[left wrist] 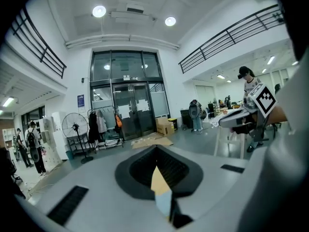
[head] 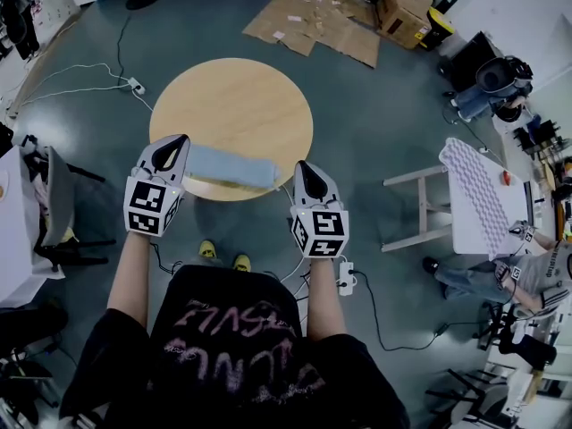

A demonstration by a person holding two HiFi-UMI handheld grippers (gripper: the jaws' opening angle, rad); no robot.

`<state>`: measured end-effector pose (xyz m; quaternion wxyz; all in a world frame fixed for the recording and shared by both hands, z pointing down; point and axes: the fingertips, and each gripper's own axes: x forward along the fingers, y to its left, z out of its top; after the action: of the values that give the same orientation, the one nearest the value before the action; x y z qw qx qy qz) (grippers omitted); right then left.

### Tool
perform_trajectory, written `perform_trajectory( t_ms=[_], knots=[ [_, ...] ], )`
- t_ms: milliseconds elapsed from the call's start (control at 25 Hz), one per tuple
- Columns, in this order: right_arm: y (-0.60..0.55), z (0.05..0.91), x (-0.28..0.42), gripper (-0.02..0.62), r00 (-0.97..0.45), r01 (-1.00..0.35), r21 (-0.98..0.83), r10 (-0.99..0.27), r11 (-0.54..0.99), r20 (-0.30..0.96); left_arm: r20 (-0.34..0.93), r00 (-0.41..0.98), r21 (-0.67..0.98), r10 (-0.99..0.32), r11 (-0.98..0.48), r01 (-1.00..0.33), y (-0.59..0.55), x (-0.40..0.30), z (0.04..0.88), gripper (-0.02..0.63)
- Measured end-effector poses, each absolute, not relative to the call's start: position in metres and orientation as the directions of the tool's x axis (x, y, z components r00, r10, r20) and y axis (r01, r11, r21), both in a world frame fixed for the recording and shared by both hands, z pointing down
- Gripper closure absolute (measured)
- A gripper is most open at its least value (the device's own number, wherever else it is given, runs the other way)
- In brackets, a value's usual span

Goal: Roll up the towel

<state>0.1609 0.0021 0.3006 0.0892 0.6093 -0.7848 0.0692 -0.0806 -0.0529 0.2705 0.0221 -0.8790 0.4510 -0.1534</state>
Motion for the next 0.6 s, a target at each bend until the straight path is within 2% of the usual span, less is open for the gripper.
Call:
perform_trajectory(
  t_ms=[600],
  knots=[
    [-0.014,0.270,0.164,0.594,-0.161,-0.987,-0.002,-0.973,0.163,0.168,0.173,0.527,-0.158,-0.832,-0.551,-0.819,-0.073,-0.108,0.238,0.595]
  ],
)
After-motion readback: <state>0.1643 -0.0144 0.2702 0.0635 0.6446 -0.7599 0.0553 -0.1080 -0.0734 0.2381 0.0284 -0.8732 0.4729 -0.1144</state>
